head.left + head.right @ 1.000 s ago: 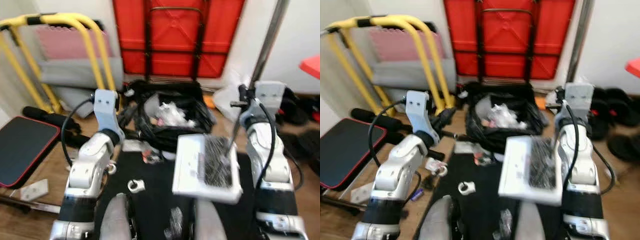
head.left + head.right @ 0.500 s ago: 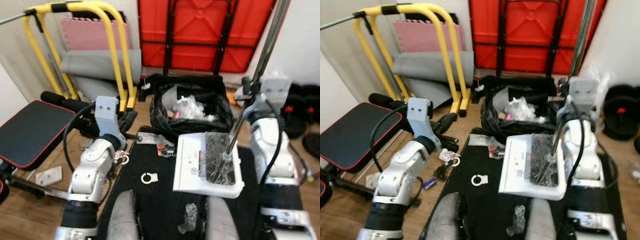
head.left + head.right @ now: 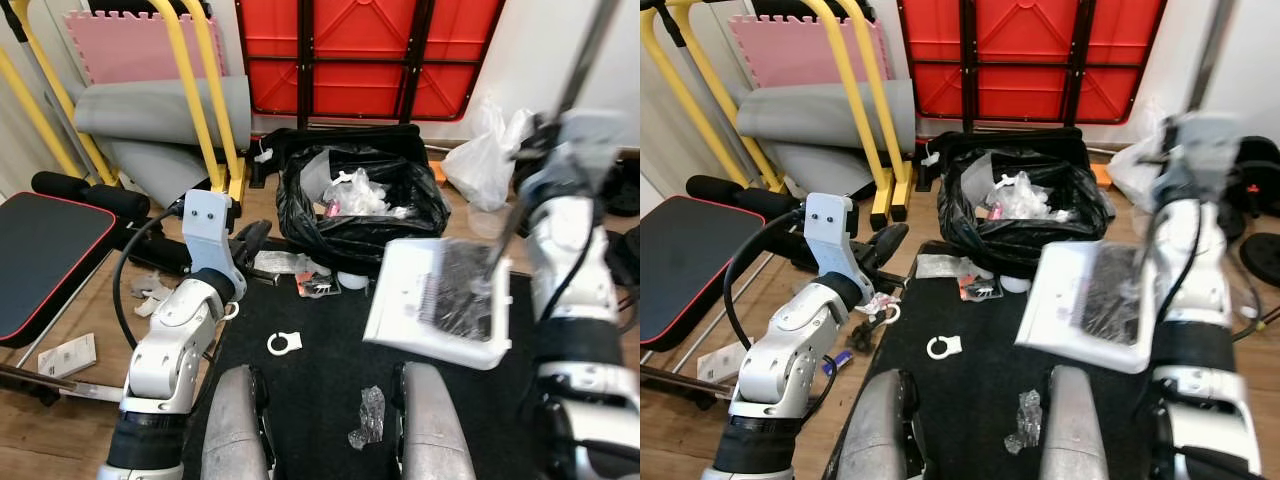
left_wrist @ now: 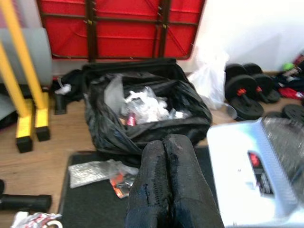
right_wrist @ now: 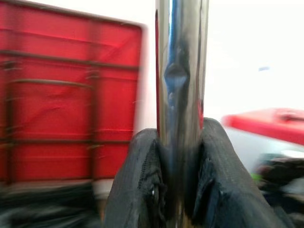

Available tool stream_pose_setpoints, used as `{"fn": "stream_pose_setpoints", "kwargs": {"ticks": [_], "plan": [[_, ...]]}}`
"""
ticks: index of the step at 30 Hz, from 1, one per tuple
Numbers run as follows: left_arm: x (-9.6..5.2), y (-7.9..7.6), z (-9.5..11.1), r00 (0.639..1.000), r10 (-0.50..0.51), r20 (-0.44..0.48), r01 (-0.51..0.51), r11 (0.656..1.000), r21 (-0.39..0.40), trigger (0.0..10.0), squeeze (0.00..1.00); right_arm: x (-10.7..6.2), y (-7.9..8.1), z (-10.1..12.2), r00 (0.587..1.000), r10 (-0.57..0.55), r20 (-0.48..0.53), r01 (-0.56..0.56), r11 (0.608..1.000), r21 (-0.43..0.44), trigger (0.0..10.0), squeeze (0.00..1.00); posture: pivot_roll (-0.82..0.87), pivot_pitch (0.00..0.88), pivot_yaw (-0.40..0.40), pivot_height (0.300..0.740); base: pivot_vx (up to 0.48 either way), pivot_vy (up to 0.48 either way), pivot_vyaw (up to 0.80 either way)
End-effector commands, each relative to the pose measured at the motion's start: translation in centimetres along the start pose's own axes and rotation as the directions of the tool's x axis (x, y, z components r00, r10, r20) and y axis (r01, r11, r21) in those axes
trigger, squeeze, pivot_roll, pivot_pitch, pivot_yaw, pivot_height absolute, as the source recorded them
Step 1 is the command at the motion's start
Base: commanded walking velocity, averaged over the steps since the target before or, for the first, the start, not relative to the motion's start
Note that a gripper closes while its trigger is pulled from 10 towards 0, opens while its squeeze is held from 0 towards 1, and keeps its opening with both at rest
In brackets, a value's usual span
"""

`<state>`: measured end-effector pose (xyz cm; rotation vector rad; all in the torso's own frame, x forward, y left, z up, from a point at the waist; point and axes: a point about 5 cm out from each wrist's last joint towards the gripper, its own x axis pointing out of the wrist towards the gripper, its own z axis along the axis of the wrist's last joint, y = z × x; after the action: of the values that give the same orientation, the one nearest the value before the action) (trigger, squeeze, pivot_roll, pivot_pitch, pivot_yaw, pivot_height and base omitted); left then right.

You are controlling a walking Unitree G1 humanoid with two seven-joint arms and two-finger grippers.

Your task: Sweep floor

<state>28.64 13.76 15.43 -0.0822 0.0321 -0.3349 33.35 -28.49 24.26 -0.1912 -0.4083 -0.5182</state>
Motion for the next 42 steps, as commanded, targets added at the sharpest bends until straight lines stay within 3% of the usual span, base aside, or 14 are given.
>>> {"fn": "stream_pose_setpoints", "kwargs": {"ticks": [1,5,18,23,24,27,30,33,42], "plan": [[-0.4,-0.1,0.0,0.999,-0.042,-0.017,0.042,0.999,0.009,10.0,0.00,1.1,-1.4,2.0,0.985,-0.122,0.119,0.126,0.992,-0.027,10.0,0.00,0.08,0.064,0.008,0.500,0.000,0.000,0.00],[-1.1,-0.2,1.0,0.998,-0.055,-0.016,0.056,0.998,0.020,10.0,0.00,1.9,-2.5,1.5,0.970,-0.221,0.106,0.225,0.974,-0.028,10.0,0.00,0.11,0.106,0.011,0.485,0.000,0.000,0.00],[-2.7,-0.8,2.8,0.996,-0.087,-0.009,0.087,0.996,0.023,10.0,0.00,1.0,-1.5,-3.2,0.988,-0.155,-0.015,0.152,0.982,-0.110,10.0,0.00,0.16,0.187,0.019,0.445,0.000,0.000,0.00],[-3.5,-1.0,3.4,0.996,-0.085,-0.018,0.086,0.996,0.017,10.0,0.00,0.1,2.1,-4.4,0.992,0.098,-0.074,-0.097,0.995,0.015,10.0,0.00,0.18,0.211,0.013,0.420,0.000,0.000,0.00],[-3.5,-1.0,3.4,0.996,-0.085,-0.018,0.086,0.996,0.017,10.0,0.00,0.1,2.1,-4.4,0.992,0.098,-0.074,-0.097,0.995,0.015,10.0,0.00,0.18,0.211,0.013,0.420,0.000,0.000,0.00],[-3.8,-1.1,3.3,0.996,-0.081,-0.031,0.081,0.997,0.011,10.0,0.00,-0.6,6.5,-3.2,0.943,0.332,-0.006,-0.330,0.941,0.077,10.0,0.00,0.18,0.222,0.009,0.405,0.000,0.000,0.00],[-3.9,-1.1,3.3,0.996,-0.080,-0.034,0.081,0.997,0.010,10.0,0.00,-0.8,7.6,-2.9,0.926,0.377,0.012,-0.377,0.923,0.081,10.0,0.00,0.18,0.223,0.008,0.400,0.000,0.000,0.00],[-4.1,-1.2,3.4,0.996,-0.077,-0.038,0.077,0.997,0.006,10.0,0.00,-0.9,9.9,-1.7,0.902,0.427,0.063,-0.432,0.896,0.104,10.0,0.00,0.18,0.230,0.002,0.385,0.000,0.000,0.00],[-4.4,-1.5,3.4,0.996,-0.071,-0.047,0.071,0.997,-0.007,10.0,0.00,-1.0,12.2,-1.0,0.876,0.477,0.071,-0.483,0.863,0.152,10.0,0.00,0.18,0.237,-0.008,0.350,0.000,0.000,0.00]]}}
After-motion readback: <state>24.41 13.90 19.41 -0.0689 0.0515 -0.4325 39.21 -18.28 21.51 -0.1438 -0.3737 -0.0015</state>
